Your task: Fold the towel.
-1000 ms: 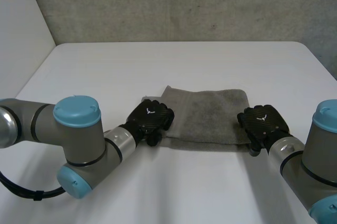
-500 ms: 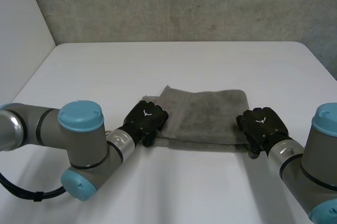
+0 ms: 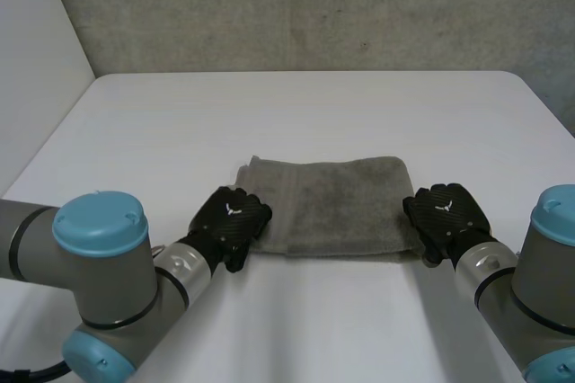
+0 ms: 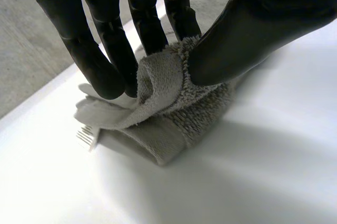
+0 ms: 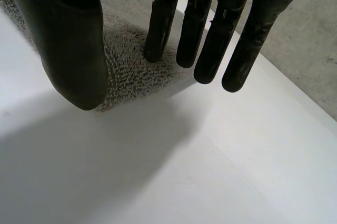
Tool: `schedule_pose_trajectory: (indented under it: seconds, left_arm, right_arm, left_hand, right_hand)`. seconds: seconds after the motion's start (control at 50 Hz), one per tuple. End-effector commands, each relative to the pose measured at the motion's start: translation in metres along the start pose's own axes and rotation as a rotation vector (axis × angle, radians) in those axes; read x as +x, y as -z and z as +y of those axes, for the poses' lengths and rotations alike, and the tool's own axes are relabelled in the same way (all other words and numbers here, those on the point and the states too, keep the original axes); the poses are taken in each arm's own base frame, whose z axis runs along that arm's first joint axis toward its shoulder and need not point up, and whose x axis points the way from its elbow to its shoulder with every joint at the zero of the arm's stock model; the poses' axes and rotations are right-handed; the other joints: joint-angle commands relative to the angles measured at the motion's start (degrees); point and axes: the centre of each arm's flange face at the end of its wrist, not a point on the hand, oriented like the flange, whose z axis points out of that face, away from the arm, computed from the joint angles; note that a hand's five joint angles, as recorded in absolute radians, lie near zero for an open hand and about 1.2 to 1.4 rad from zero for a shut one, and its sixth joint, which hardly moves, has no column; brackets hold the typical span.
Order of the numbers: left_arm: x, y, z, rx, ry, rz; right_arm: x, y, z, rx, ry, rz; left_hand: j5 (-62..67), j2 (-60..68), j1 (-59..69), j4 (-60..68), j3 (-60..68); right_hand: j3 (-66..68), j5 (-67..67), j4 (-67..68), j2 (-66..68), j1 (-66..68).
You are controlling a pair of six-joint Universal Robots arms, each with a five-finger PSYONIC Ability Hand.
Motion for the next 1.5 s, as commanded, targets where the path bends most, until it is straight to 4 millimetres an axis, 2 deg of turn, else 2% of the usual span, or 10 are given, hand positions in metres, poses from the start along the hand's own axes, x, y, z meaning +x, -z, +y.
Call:
schedule_pose_trajectory:
  seconds: [0.02, 0.26, 0.42, 0.6, 0.86, 1.0, 1.22, 1.26, 1.36, 1.5]
  left_arm:
    - [0.004, 0.004, 0.006, -0.020, 0.002, 0.013]
    - [0.002, 0.003, 0.004, -0.010, 0.002, 0.001]
    - [0.000, 0.003, 0.002, -0.005, 0.004, -0.004]
    - [-0.014, 0.014, -0.022, 0.049, 0.068, -0.056]
    - [-0.051, 0.032, -0.072, 0.200, 0.231, -0.145]
    - [-0.061, 0.029, -0.089, 0.253, 0.239, -0.164]
    - [-0.066, 0.024, -0.096, 0.289, 0.364, -0.154]
    - [-0.065, 0.023, -0.095, 0.286, 0.382, -0.148]
    - [-0.060, 0.016, -0.083, 0.250, 0.407, -0.132]
    - [-0.048, 0.006, -0.073, 0.215, 0.409, -0.096]
  right_arm:
    - [-0.004, -0.001, 0.004, -0.011, -0.010, -0.011]
    - [-0.005, -0.001, 0.004, -0.009, -0.093, -0.023]
    - [-0.006, -0.011, 0.010, 0.005, -0.114, -0.018]
    - [0.001, -0.015, 0.015, -0.017, -0.108, 0.002]
    - [0.069, 0.003, -0.003, -0.074, 0.142, 0.141]
    - [0.012, 0.006, -0.079, 0.197, 0.199, 0.002]
    - [-0.144, 0.041, -0.083, 0.306, 0.303, -0.415]
    - [-0.147, 0.041, -0.077, 0.290, 0.306, -0.428]
    - [-0.117, 0.031, -0.082, 0.266, 0.204, -0.351]
    - [-0.055, 0.029, -0.101, 0.283, 0.016, -0.204]
  left_hand:
    - [-14.9, -2.8, -0.5, -6.4, -8.1]
    - [-44.1, -32.1, -29.8, -35.6, -37.3]
    - [-51.5, -39.5, -37.2, -43.1, -44.7]
    - [-60.6, -48.6, -46.3, -52.2, -53.8]
    - [-70.0, -58.0, -55.7, -61.6, -63.3]
    - [-70.9, -58.8, -56.5, -62.4, -64.1]
    - [-71.1, -59.0, -56.7, -62.6, -64.3]
    - [-71.1, -59.0, -56.7, -62.6, -64.3]
    - [-70.9, -58.8, -56.5, -62.4, -64.1]
    - [-70.7, -58.7, -56.4, -62.2, -63.9]
  right_hand:
    - [0.5, 0.6, 0.6, 0.7, 0.5]
    - [2.0, 2.1, 2.1, 2.3, 2.1]
    - [35.1, 35.1, 35.2, 35.3, 35.1]
    - [38.8, 38.9, 38.9, 39.0, 38.8]
    - [38.8, 38.9, 38.9, 39.0, 38.8]
    - [38.8, 38.9, 38.9, 39.0, 38.8]
    - [38.8, 38.9, 38.9, 39.0, 38.8]
    - [36.5, 36.6, 36.6, 36.8, 36.6]
    - [-18.1, -18.0, -18.0, -17.8, -18.0]
    - [-31.2, -31.1, -31.1, -31.0, -31.2]
